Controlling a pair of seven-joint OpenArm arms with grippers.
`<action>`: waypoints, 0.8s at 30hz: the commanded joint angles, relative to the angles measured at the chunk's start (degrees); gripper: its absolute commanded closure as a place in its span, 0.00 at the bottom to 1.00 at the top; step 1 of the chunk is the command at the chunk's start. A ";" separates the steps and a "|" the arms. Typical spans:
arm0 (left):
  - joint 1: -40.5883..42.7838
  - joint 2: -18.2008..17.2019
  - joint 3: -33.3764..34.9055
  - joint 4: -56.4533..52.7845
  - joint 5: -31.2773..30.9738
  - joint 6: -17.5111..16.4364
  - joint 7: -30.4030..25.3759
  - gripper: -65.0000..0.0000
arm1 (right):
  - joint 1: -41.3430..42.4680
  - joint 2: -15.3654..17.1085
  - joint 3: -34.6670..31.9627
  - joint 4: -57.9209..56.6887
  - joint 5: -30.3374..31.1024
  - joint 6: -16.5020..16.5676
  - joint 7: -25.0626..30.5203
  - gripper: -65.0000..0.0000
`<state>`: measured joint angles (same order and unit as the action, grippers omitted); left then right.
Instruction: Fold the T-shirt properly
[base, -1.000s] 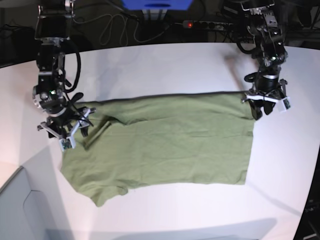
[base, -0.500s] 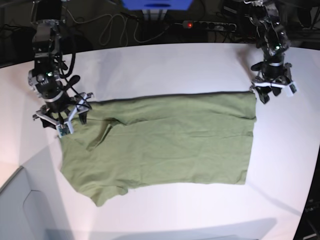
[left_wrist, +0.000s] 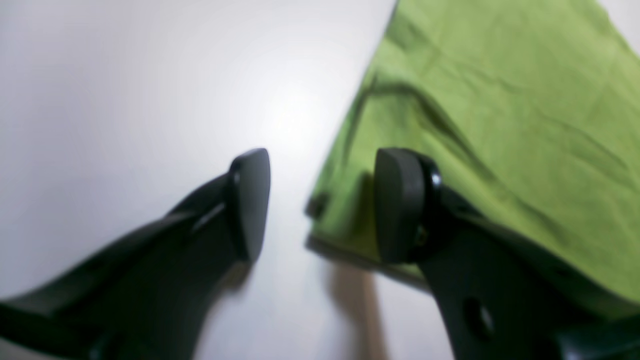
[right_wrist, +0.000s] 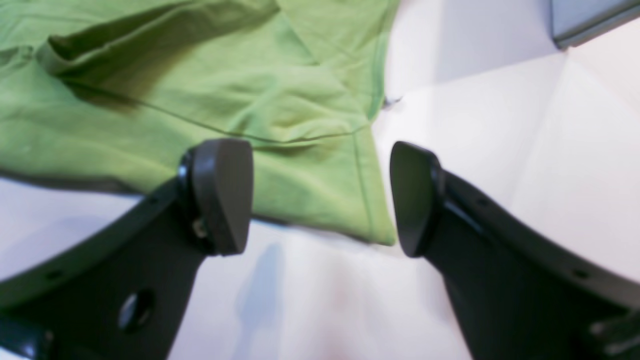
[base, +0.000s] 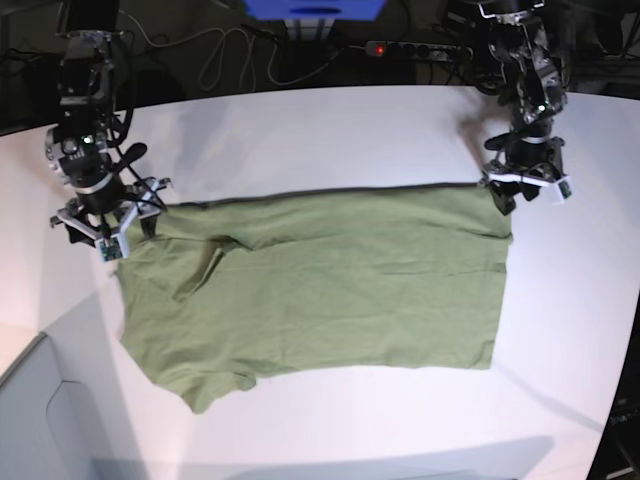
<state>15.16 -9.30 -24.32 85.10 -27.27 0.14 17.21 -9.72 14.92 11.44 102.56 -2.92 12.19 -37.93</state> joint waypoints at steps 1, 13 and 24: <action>-0.52 -0.50 -0.26 0.48 -0.38 -0.19 -1.17 0.51 | 0.26 0.77 0.38 1.13 -0.20 0.78 1.14 0.37; -1.31 0.11 -0.26 -4.70 -1.52 -0.27 -1.08 0.72 | 0.62 0.77 7.24 -4.15 -0.12 0.87 2.64 0.36; -1.14 -1.64 2.82 -7.08 -7.24 -0.27 -1.08 1.00 | -0.44 0.86 7.15 -18.12 -0.12 0.87 16.53 0.36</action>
<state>13.61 -10.92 -21.76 78.08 -34.98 -0.51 13.30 -10.87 14.94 18.31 83.57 -2.94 12.23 -21.98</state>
